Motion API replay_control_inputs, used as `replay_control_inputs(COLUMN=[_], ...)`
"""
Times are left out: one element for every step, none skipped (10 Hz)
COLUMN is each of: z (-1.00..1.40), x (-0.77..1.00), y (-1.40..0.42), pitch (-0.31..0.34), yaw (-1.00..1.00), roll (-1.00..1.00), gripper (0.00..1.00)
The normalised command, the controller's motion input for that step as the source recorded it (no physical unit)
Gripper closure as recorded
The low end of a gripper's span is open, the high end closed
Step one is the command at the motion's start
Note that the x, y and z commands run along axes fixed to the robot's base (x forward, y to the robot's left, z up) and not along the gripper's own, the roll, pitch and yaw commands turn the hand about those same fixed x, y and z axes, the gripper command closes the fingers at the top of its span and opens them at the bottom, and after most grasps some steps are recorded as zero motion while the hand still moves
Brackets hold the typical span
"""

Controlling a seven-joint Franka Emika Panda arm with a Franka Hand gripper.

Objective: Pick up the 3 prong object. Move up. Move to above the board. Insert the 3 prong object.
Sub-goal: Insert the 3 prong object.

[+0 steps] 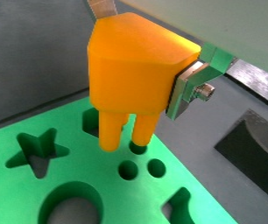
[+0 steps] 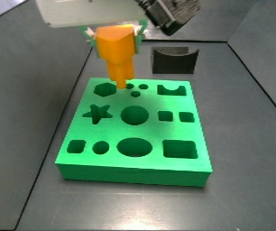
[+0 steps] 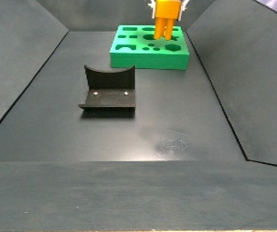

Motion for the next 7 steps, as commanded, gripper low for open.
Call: replay_control_inputs(z=[0.03,0.09,0.0,-0.11,-0.16,-0.12,0.0], x=[0.43,0.26,0.08,0.18,0.45,0.39,0.01], y=[0.1,0.0,0.0,0.1,0.17,0.12,0.0], pitch=[0.154,0.124,0.017,0.06,0.121,0.097,0.0], yaw=[0.0,-0.07,-0.05,0.0,0.0,-0.01,0.0], roll=[0.0,0.01,0.0,0.07,0.09,0.08,0.0], gripper=[1.0,1.0,1.0,1.0,1.0,1.0,1.0])
